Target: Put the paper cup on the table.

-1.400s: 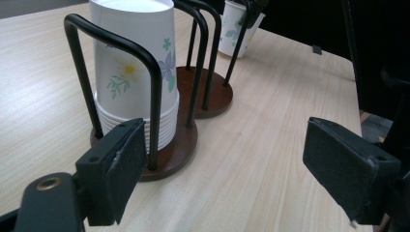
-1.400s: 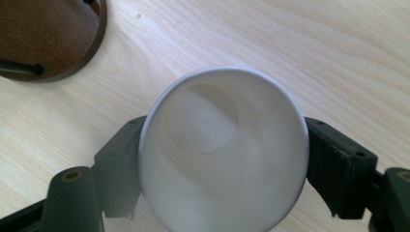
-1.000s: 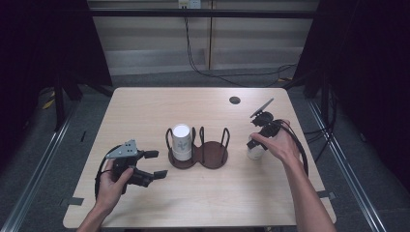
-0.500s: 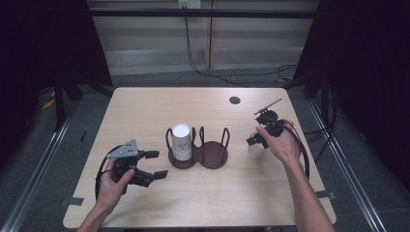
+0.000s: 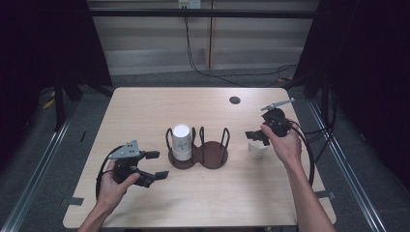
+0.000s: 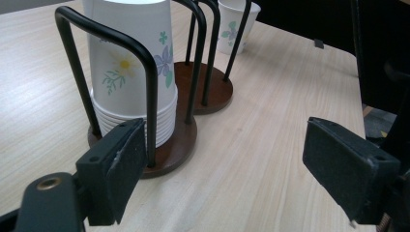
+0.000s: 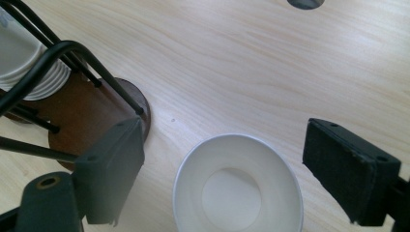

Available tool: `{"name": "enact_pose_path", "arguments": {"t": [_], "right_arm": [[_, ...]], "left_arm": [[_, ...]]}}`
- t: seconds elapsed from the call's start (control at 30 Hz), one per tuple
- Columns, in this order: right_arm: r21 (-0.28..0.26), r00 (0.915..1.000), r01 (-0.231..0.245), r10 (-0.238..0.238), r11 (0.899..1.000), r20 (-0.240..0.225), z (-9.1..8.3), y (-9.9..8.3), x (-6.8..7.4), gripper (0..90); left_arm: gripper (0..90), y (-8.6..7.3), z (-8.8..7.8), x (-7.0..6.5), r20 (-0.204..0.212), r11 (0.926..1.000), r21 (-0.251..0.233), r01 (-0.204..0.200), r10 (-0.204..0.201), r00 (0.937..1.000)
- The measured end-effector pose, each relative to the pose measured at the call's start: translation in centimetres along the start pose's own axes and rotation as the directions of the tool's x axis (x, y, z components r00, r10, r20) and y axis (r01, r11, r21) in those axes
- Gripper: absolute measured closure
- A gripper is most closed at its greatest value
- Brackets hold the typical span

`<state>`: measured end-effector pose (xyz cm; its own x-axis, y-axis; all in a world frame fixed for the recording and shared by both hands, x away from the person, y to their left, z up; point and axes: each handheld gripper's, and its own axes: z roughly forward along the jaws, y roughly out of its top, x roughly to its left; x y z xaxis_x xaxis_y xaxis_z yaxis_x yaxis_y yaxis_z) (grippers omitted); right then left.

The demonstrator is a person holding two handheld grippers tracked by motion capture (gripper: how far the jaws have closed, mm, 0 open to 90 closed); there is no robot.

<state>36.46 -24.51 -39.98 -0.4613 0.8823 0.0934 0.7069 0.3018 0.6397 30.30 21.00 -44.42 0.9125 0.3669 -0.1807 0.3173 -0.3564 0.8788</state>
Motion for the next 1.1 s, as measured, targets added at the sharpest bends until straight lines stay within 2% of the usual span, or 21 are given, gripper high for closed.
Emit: {"name": "enact_pose_path", "arguments": {"t": [0.13,0.27,0.53,0.63,0.7,0.83,0.9,1.0,1.1], "right_arm": [[-0.080,1.0000,-0.007,0.007,0.997,0.005,-0.8,-0.7,0.0,14.4],[-0.107,0.9998,-0.021,0.020,0.994,-0.009,-1.2,-2.0,0.2,14.4],[-0.184,0.9993,-0.016,0.010,0.983,-0.035,-2.1,-3.9,1.1,14.4],[-0.219,0.9972,-0.030,0.015,0.975,-0.073,-2.4,-4.7,1.5,13.8],[-0.228,0.9982,-0.019,0.006,0.974,-0.059,-2.5,-5.1,1.9,13.8],[-0.249,0.9980,-0.011,-0.004,0.968,-0.063,-2.8,-6.2,2.7,13.8],[-0.259,0.9982,-0.006,-0.010,0.966,-0.059,-2.8,-6.6,3.1,13.8],[-0.275,0.9968,-0.009,-0.013,0.961,-0.079,-2.8,-7.3,3.7,13.9],[-0.285,0.9966,0.003,-0.027,0.959,-0.078,-2.8,-8.0,4.8,13.9]], "left_arm": [[16.6,0.0,-0.2,-0.1,0.009,1.0000,-0.005,-0.008,0.008,0.9999],[16.5,0.0,-0.2,0.0,0.000,1.0000,-0.005,-0.008,0.008,1.0000],[16.0,0.0,-0.3,0.2,-0.012,0.9999,-0.016,-0.005,0.004,0.9999],[16.0,0.0,-0.6,0.5,-0.025,0.9995,-0.026,0.019,-0.019,0.9995],[16.0,0.0,-0.7,0.5,-0.031,0.9992,-0.031,0.025,-0.026,0.9992],[16.1,0.0,-0.8,0.5,-0.048,0.9998,-0.018,0.009,-0.010,0.9988],[16.3,0.0,-0.6,0.5,-0.061,0.9997,-0.017,0.016,-0.017,0.9980],[16.5,0.0,-0.9,0.4,-0.063,0.9998,-0.016,0.011,-0.012,0.9979],[16.5,-0.1,-1.4,0.4,-0.071,0.9997,-0.021,0.008,-0.009,0.9974]]}}
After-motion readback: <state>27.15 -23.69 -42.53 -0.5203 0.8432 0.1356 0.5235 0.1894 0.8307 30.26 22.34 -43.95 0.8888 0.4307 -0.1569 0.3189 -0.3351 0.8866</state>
